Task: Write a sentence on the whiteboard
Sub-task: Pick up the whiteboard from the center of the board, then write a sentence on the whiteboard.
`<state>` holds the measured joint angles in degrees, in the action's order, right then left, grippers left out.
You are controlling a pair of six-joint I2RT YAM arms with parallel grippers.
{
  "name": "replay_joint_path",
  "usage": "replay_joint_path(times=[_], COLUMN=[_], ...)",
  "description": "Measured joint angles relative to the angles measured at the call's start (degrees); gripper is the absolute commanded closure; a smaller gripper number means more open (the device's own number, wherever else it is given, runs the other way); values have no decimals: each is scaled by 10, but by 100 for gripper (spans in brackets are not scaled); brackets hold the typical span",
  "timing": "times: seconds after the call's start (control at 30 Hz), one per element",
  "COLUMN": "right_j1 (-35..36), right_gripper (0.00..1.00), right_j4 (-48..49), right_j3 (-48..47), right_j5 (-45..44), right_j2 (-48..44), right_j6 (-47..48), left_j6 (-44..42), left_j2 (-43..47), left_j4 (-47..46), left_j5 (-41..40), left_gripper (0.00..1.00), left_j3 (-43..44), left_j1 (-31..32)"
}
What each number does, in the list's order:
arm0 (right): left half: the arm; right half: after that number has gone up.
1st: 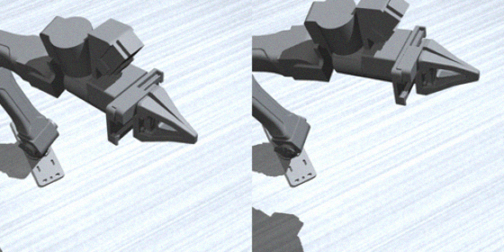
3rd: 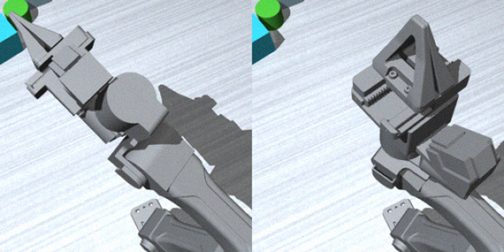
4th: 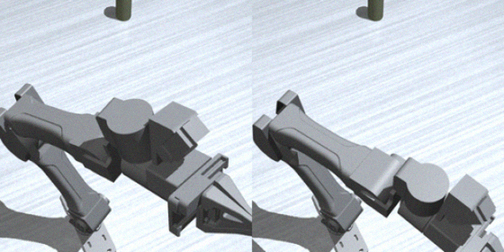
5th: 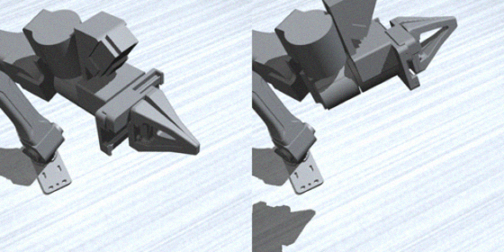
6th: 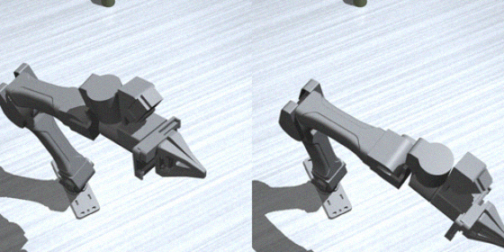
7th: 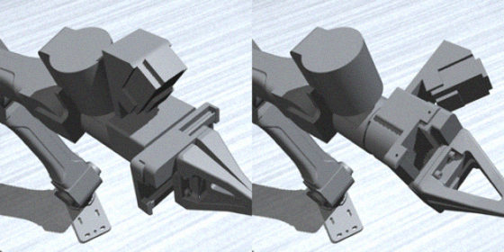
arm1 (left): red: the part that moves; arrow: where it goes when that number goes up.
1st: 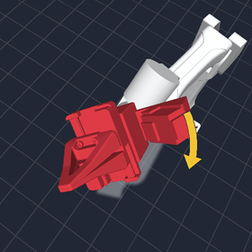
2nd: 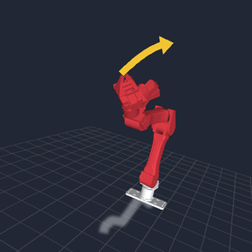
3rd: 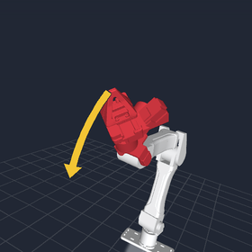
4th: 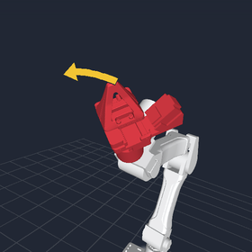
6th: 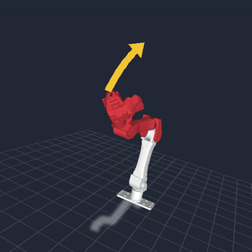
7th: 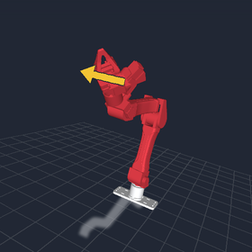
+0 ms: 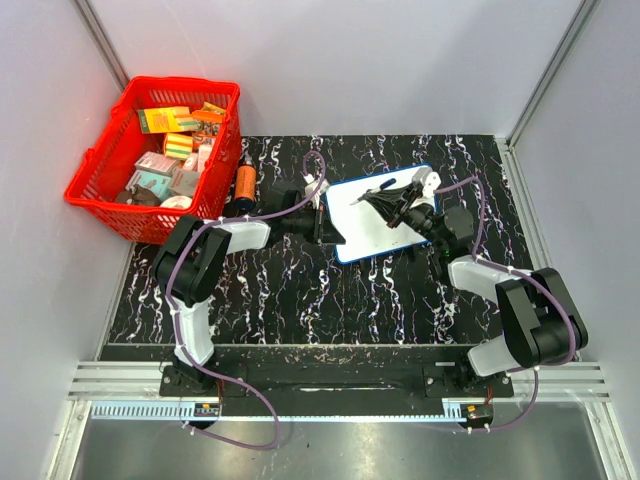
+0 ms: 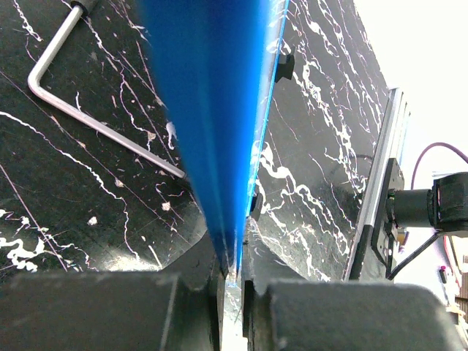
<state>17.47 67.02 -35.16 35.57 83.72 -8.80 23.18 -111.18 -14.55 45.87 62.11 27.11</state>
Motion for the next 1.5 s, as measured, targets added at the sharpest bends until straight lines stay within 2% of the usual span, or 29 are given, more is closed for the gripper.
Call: replay_joint_path(times=[0.43,0.73,1.03,1.5], right_j1=[47,87,103,106], right_gripper=[100,100,100,100], right_j4=[46,63,67,69], right_j3=[14,13,10,-4], right_j5=[-135,-192,-226,-231], right_j2=[40,67,84,97], right_j6=[89,145,172,174], left_j6=[0,9,13,13], left_j2=[-3,-9,-9,-9], left_j4=[-4,-15,-25,-31], left_j5=[0,0,0,-4], left_gripper=[100,100,100,100], left_j3=[0,-1,-9,-9], left_j1=[0,0,1,5])
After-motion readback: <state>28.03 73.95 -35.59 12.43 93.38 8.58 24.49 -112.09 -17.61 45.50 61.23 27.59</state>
